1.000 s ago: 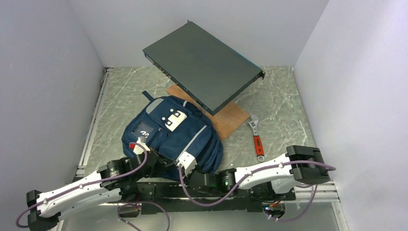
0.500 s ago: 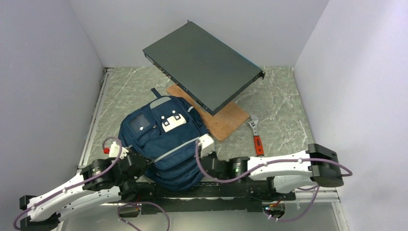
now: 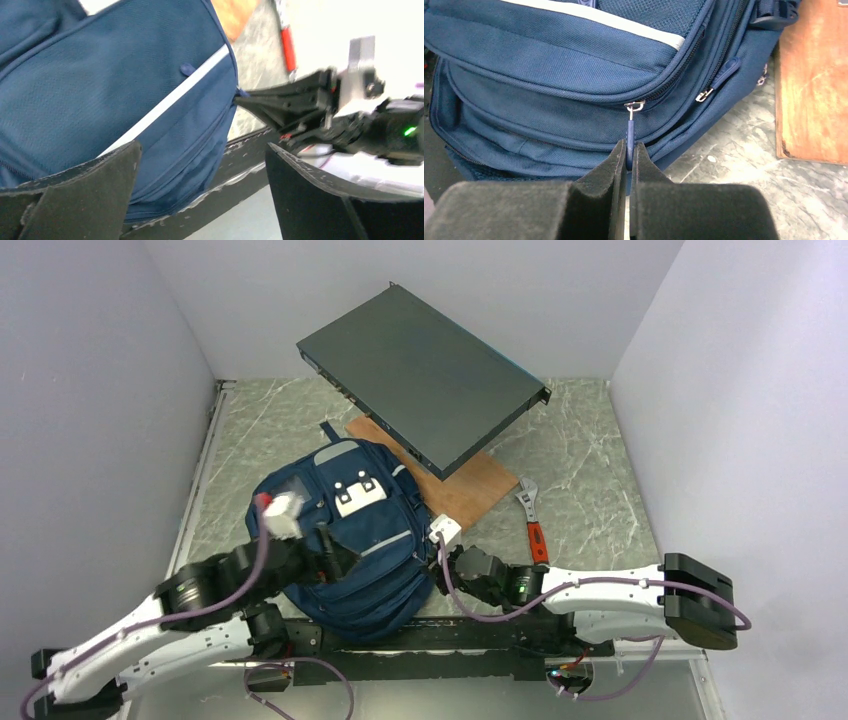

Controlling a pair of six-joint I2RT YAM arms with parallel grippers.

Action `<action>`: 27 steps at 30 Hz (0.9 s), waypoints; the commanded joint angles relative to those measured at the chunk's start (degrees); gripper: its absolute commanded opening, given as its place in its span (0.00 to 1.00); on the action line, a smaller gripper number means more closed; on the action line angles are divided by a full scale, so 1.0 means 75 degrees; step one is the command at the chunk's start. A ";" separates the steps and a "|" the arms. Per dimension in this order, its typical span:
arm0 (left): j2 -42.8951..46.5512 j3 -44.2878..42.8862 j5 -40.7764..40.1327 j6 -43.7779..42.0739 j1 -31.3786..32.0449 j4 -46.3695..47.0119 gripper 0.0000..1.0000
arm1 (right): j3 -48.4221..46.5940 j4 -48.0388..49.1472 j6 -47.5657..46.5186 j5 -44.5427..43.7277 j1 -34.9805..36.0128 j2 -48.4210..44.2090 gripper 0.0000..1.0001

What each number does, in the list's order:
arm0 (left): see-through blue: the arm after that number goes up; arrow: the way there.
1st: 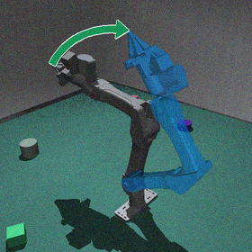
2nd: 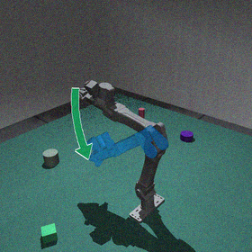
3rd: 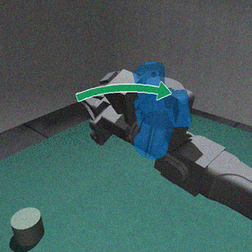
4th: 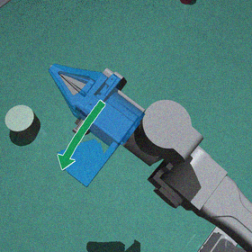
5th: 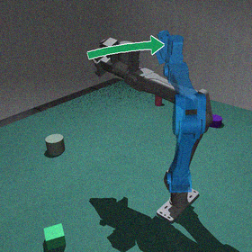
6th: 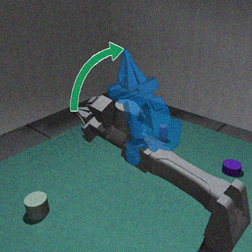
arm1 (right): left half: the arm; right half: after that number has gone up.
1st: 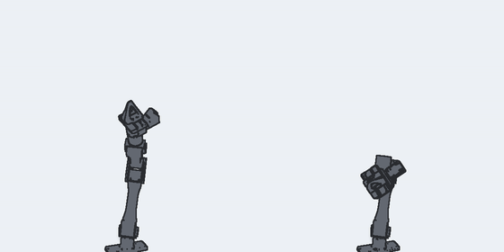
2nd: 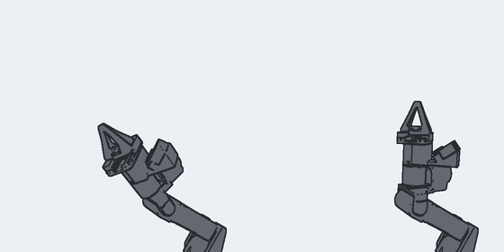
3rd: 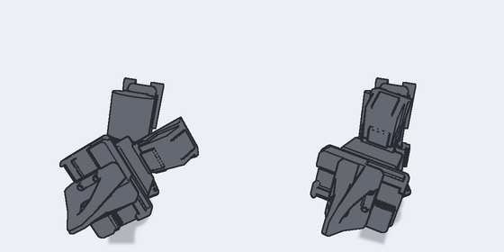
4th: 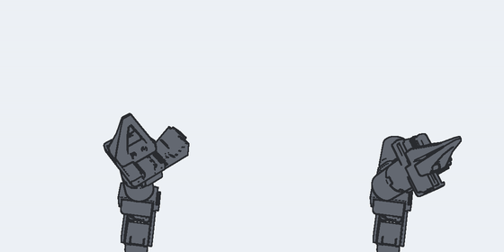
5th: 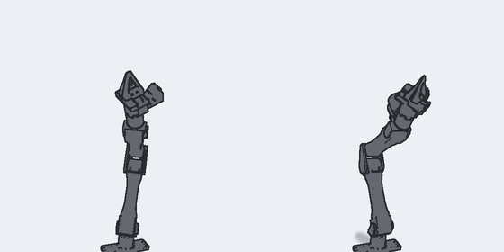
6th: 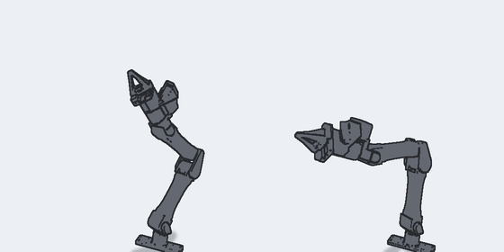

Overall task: Pack the student bag
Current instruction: Zip the student bag at the center of the board.

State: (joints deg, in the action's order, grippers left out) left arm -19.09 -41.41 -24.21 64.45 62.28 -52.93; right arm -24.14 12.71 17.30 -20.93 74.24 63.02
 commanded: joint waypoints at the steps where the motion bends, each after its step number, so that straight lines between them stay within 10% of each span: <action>1: -0.2468 -0.0604 0.1830 -0.3657 0.0159 0.1883 0.94 | 0.0227 0.1627 -0.0123 0.1458 -0.0242 -0.0224 0.00; 10: -0.5671 -0.1160 -0.2417 -0.5788 0.2635 0.2474 0.89 | 0.0266 0.1907 0.0494 0.1887 -0.0553 -0.0352 0.00; 14: -0.6405 -0.1135 -0.3553 -0.5087 0.2711 0.2162 0.71 | 0.0266 0.1841 0.0552 0.1952 -0.0582 -0.0445 0.00; 22: -0.7724 -0.1521 -0.3672 -0.3955 0.2827 0.1370 0.61 | 0.0241 0.1633 0.0677 0.1847 -0.0594 -0.0620 0.00; 27: -0.7358 -0.1204 -0.3902 -0.2933 0.2839 0.0361 0.01 | 0.0092 0.0669 0.0711 0.0539 -0.0631 -0.0688 0.00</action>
State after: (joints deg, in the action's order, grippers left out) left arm -76.95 -51.51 -48.77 35.73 83.99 -41.08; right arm -21.08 18.74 22.15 -10.15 69.36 60.18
